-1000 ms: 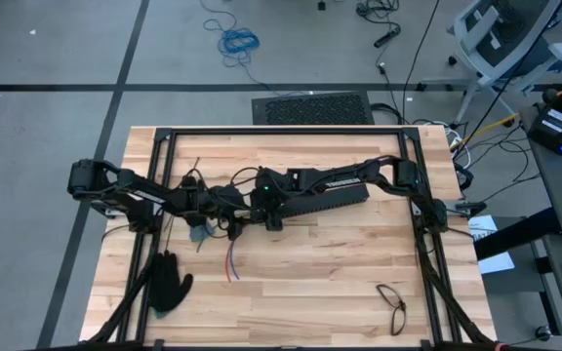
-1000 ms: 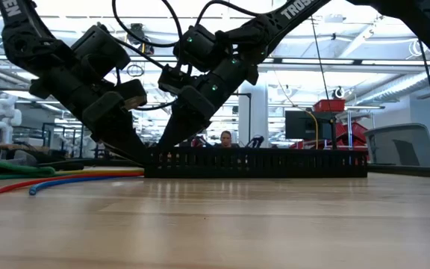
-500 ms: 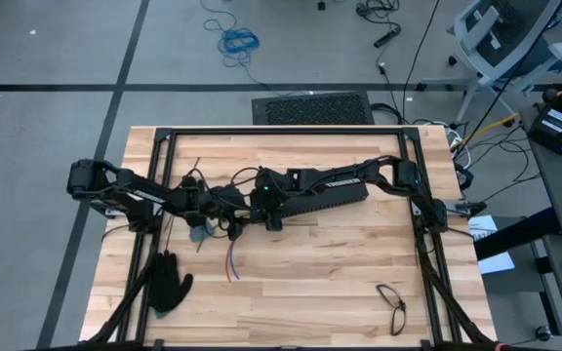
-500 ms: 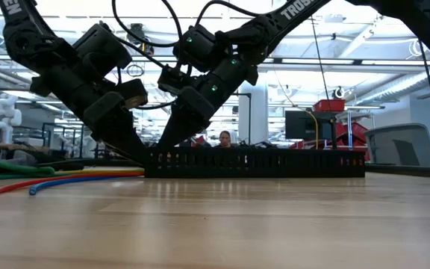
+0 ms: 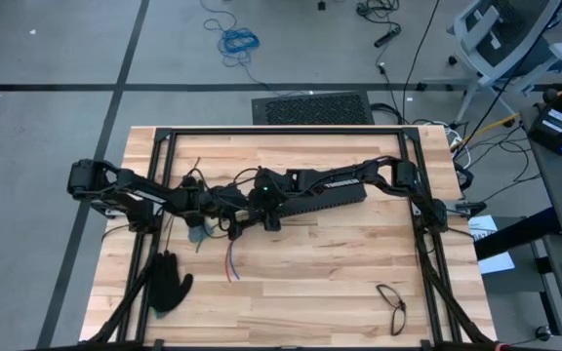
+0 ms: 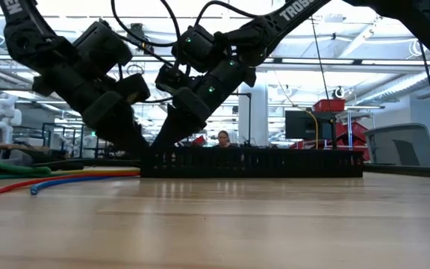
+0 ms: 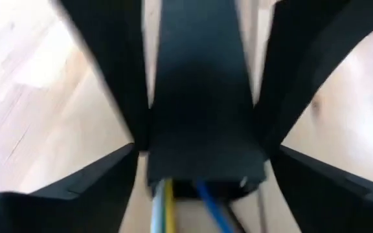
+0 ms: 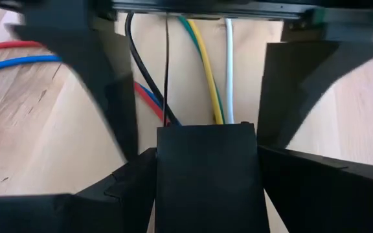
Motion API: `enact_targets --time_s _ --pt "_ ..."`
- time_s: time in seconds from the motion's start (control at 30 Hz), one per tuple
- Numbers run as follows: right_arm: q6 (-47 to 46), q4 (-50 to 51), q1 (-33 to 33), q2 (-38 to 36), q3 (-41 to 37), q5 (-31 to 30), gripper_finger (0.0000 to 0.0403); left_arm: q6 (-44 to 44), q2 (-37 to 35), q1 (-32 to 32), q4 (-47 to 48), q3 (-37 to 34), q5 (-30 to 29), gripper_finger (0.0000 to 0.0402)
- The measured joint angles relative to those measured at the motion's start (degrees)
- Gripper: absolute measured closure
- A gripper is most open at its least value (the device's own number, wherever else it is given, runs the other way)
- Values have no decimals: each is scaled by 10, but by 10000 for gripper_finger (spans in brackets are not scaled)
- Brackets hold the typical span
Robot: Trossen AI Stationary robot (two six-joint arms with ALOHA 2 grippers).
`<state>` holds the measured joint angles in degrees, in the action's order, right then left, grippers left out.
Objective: Ziptie cables
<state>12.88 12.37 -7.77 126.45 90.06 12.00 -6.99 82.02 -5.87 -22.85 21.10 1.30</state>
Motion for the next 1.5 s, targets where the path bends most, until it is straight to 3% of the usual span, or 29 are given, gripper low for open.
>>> enact_targets --time_s 0.2,0.33,0.53,0.67,0.93,1.07,1.23,1.4,1.5 --pt "3 -14 0 1 -1 2 160 26 -24 0 46 14 41 11" --pt "4 -7 1 1 0 4 160 31 -82 -1 72 15 48 8" --pt "0 -5 -2 1 0 2 160 32 -189 4 242 17 60 8" --pt "1 -4 -2 1 0 1 160 30 -223 16 292 14 58 8" --pt "0 -4 -2 1 0 1 160 -17 -152 15 235 -34 45 8" --pt "1 -6 -2 1 -1 0 160 -38 -105 15 196 -29 36 8" --pt "2 -6 -2 0 -1 1 160 -105 -96 15 193 -18 39 8" --pt "2 -6 -2 0 -1 1 160 -137 -101 12 192 -18 66 8" --pt "2 -6 -2 0 -1 1 160 -157 -116 4 198 -16 123 8"
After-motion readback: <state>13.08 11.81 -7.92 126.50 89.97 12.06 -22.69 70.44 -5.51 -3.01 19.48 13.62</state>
